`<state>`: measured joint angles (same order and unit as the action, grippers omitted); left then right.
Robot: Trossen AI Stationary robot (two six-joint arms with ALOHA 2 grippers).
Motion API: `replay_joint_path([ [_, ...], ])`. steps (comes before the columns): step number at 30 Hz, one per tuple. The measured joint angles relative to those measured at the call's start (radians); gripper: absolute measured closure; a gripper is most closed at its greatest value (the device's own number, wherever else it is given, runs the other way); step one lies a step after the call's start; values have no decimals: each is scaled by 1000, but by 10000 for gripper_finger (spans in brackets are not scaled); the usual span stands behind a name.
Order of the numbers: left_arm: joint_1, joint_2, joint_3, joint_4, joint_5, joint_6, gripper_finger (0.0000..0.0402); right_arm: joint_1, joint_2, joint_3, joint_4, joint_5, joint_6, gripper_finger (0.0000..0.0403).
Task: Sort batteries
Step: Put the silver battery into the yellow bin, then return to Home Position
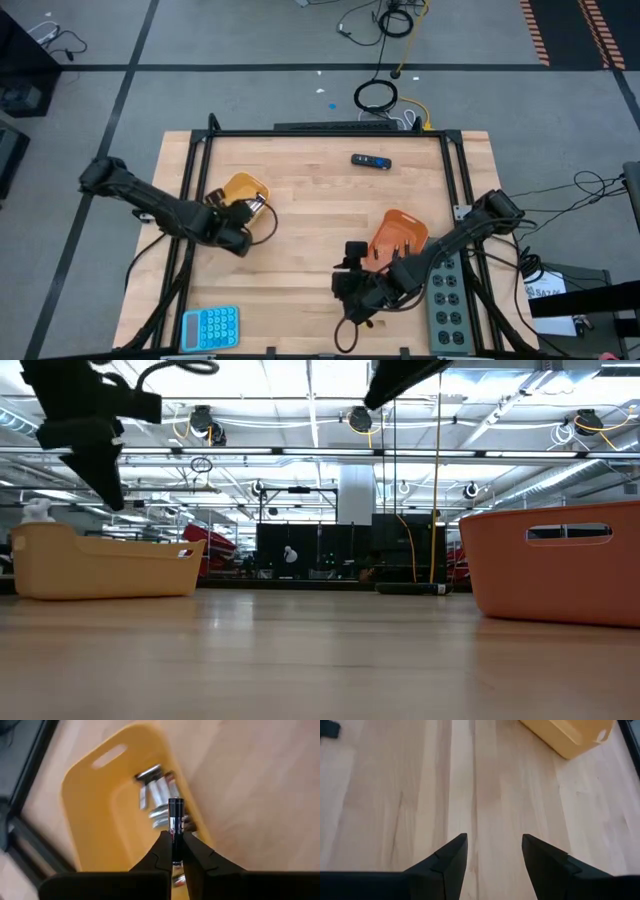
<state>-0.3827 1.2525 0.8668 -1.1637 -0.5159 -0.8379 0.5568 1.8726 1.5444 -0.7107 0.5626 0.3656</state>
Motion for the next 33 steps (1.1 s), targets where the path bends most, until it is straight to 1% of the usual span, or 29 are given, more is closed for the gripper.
replay_joint_path([
  [1,6,-6,-5,-19,3,-15,376,6,0,0,-15,11,10,222],
  [3,12,-12,-8,-42,4,-33,345,12,0,0,-45,19,30,222],
  [8,23,-12,-8,-58,5,-46,222,15,1,0,-103,11,94,222],
  [9,23,-12,-8,-58,3,-44,207,15,1,0,-113,11,102,222],
  [11,22,-13,-8,-58,-7,-43,191,15,0,0,-128,12,106,222],
  [13,20,-18,-8,-56,-24,-40,187,15,-5,0,-134,13,109,222],
  [15,2,-36,-9,-33,-73,-33,188,17,-23,0,-162,25,121,222],
  [17,-31,-68,-9,27,-128,-7,190,26,-57,0,-188,63,132,222],
  [20,-73,-133,-9,136,-185,56,196,43,-135,-21,-192,122,136,223],
  [22,-88,-178,-9,191,-197,96,201,45,-213,-77,-142,140,131,223],
  [24,-94,-223,-12,230,-210,122,208,38,-305,-173,-50,159,119,226],
  [27,-97,-299,-56,334,-222,177,221,-3,-436,-369,143,150,82,239],
  [30,-92,-371,-135,547,-211,263,235,-63,-562,-574,385,105,23,255],
  [33,-62,-414,-224,775,-177,352,248,-129,-667,-751,624,54,-41,269],
])
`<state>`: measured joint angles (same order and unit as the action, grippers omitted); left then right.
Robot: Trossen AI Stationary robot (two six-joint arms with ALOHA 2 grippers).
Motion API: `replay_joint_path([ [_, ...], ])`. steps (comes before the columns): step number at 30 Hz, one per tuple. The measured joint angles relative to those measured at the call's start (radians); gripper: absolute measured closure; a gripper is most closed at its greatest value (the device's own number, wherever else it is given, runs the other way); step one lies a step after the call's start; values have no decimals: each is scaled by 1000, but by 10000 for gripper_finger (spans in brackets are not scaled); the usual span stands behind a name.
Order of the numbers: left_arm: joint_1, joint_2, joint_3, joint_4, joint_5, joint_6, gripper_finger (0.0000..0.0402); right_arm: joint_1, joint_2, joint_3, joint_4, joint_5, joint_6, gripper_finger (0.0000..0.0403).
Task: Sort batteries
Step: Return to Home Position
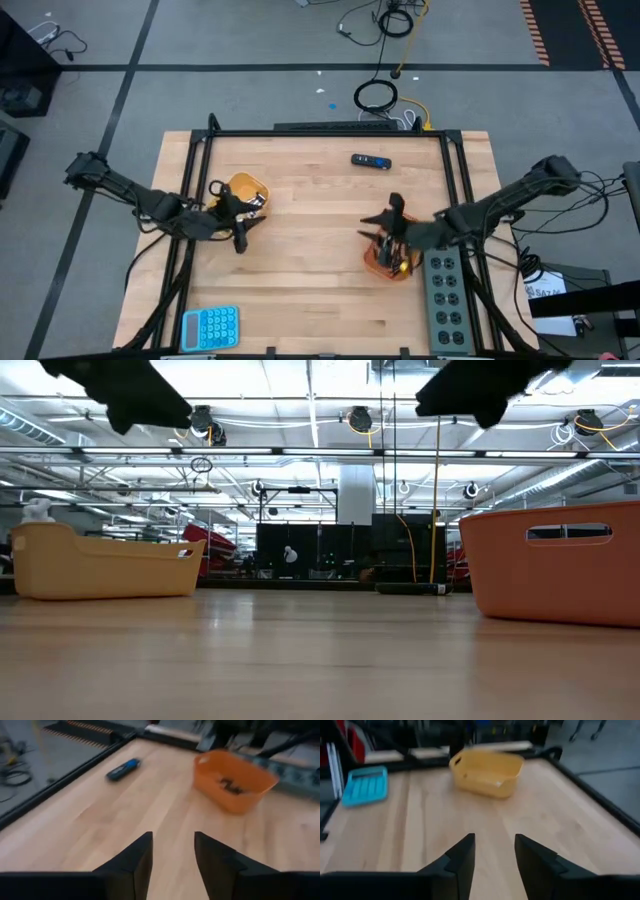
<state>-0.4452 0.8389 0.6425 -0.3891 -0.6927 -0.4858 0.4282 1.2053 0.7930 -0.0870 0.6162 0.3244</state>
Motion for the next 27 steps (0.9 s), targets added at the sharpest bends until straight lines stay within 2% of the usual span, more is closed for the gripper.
replay_joint_path([
  [4,66,-30,-110,256,84,91,268,-77,-124,-171,227,-27,-85,282],
  [11,246,-87,-263,550,254,206,322,-241,-322,-357,507,-199,-197,303],
  [14,327,-126,-310,607,337,215,347,-306,-376,-403,541,-264,-207,312],
  [18,400,-172,-346,620,360,231,372,-370,-463,-460,534,-286,-221,321],
  [22,434,-221,-406,679,394,225,387,-412,-589,-527,542,-329,-237,326],
  [27,449,-278,-477,703,401,204,391,-459,-783,-615,529,-332,-240,330],
])
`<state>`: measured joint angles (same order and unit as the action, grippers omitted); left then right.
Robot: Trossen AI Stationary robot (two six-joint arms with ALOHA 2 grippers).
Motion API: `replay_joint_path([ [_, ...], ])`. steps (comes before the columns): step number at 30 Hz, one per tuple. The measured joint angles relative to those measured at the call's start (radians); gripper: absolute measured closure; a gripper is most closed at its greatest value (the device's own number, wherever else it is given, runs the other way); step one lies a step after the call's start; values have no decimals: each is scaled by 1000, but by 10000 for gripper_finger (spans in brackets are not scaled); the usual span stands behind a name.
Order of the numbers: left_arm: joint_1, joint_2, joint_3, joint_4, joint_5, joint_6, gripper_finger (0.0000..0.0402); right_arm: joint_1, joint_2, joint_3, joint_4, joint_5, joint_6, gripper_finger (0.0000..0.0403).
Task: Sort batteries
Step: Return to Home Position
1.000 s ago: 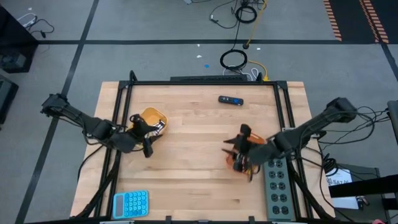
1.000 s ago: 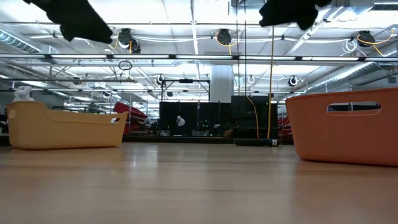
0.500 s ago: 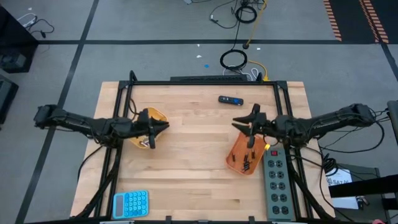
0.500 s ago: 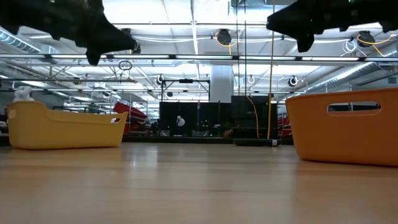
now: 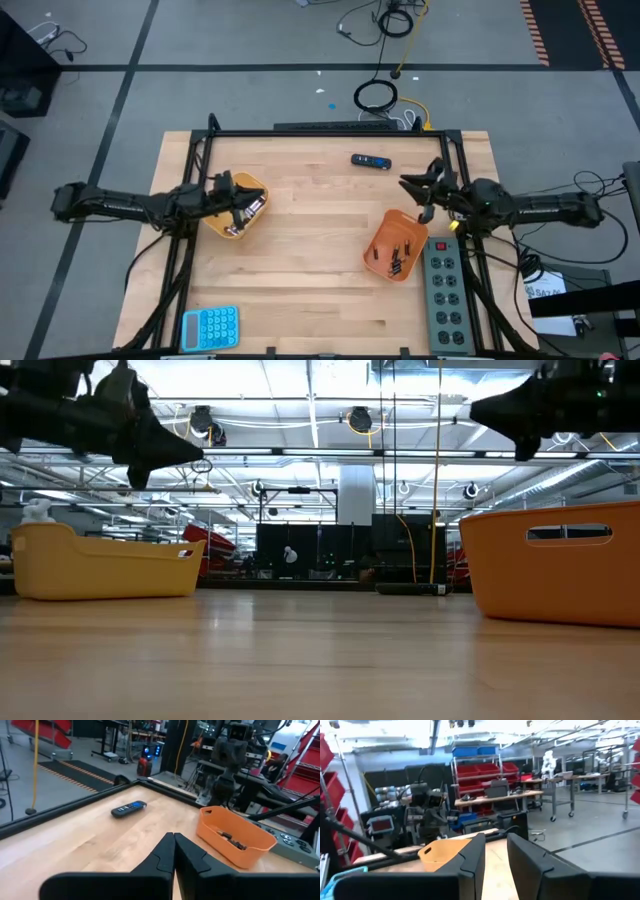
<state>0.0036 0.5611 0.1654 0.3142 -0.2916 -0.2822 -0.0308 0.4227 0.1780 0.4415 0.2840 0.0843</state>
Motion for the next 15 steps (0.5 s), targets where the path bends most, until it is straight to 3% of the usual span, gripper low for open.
replay_joint_path([
  [15,66,-184,-148,45,37,-53,392,-81,-404,-50,-288,2,-10,330],
])
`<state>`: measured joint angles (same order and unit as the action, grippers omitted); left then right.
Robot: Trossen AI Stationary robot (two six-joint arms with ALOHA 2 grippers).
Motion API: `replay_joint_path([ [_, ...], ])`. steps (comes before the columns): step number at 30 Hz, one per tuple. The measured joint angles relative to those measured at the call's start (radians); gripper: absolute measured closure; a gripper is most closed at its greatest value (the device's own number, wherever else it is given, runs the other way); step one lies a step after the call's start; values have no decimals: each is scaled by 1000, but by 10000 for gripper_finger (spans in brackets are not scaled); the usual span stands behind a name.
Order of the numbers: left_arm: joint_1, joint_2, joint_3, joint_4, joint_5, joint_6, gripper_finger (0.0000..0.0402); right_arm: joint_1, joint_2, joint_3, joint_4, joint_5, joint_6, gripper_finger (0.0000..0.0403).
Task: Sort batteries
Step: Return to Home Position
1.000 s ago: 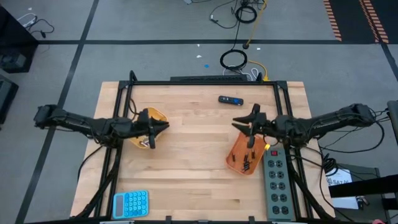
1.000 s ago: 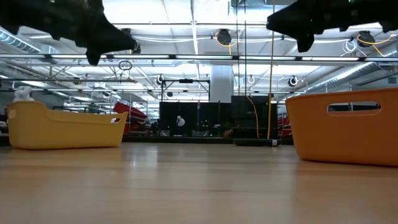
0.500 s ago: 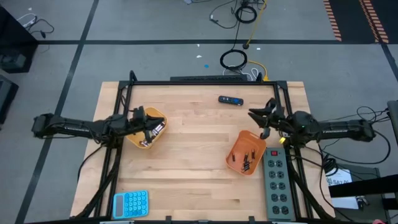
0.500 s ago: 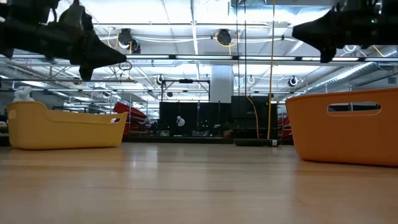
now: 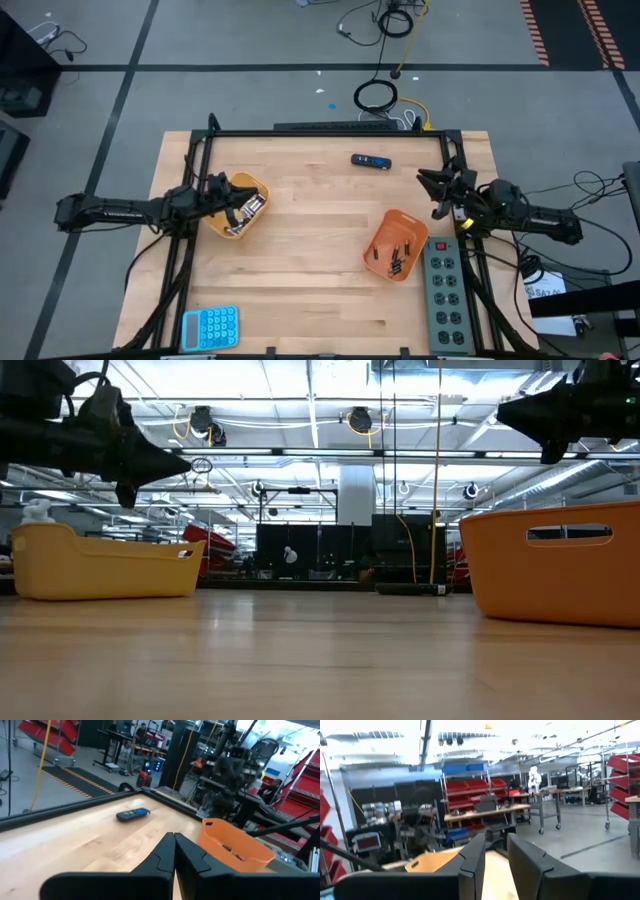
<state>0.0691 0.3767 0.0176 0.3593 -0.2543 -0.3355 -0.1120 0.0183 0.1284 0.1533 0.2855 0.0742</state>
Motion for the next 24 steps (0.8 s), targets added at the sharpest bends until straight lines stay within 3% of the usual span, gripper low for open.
replay_joint_path([
  [5,-4,-19,-11,-34,-23,2,392,0,-13,-47,26,4,0,330],
  [8,-4,-26,-11,-27,-20,13,392,0,-17,-115,127,29,-3,330],
  [15,-6,-38,-11,-16,-11,58,392,0,-12,-114,183,32,-112,330],
  [24,-6,-37,-11,-20,-62,57,392,0,-12,-114,78,106,-285,330],
])
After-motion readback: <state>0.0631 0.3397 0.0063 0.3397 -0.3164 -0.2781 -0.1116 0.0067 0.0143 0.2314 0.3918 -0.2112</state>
